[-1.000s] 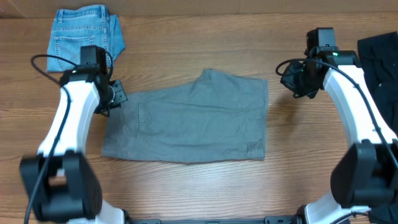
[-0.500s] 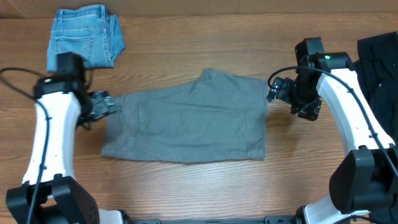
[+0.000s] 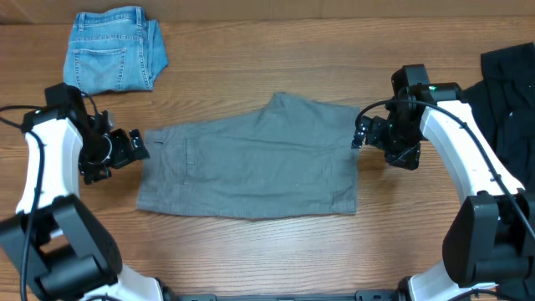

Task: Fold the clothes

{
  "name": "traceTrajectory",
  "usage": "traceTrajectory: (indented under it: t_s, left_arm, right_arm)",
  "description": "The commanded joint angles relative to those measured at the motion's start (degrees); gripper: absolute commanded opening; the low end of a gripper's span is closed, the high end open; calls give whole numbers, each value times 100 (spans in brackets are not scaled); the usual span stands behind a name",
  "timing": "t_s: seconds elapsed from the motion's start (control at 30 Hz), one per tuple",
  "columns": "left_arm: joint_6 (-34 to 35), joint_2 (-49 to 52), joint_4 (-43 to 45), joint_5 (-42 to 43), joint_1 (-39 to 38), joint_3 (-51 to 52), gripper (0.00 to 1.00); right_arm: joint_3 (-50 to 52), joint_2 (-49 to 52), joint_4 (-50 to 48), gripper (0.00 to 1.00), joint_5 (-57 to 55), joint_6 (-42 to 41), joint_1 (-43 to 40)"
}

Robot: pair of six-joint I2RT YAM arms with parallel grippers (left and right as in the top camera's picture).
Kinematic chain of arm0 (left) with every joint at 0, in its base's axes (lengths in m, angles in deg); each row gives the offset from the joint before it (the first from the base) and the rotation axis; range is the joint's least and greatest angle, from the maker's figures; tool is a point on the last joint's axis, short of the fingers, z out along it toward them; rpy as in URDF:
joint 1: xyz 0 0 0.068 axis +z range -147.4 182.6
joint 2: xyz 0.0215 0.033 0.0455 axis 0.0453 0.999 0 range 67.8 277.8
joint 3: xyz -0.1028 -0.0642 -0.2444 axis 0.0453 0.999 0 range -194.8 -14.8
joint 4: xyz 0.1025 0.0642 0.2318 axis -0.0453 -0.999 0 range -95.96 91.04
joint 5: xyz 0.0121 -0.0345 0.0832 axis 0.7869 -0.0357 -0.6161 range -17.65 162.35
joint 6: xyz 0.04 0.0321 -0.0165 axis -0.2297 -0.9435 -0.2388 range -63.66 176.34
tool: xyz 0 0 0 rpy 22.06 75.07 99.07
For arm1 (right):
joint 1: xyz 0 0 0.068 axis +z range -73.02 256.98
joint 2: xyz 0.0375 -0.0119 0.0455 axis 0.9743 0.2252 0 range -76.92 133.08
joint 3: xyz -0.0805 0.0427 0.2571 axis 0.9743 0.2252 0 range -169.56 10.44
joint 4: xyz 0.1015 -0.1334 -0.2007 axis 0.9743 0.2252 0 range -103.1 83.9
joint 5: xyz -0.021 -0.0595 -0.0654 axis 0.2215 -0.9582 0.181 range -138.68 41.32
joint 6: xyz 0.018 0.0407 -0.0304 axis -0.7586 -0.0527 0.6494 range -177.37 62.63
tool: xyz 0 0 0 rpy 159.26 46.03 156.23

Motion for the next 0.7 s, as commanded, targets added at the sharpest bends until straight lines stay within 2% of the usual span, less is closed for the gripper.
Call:
traceTrajectory:
  t_s: [0.0,0.17,0.27,0.4,0.47,0.67]
  left_arm:
    - [-251,597,160,232,-11,-22,100]
    - [-258,1185,205,299,-11,-22,100]
    - [-348,1432,201,675,-24,-22,98]
    - [-385,1521,238,828,-79,-22,95]
    - [-382,1521,227,828,-179,-22,89]
    - [-378,1521,308,824,-485,192,88]
  right_arm:
    - [26,-28,-63,100,55,57,-7]
    - [26,-28,-107,100,55,59,-7]
    - [26,-28,-162,100,52,61,-7]
    - [26,-28,-212,100,55,59,-7]
    - [26,-28,-236,100,55,61,-7]
    - [28,-28,-229,100,57,59,68]
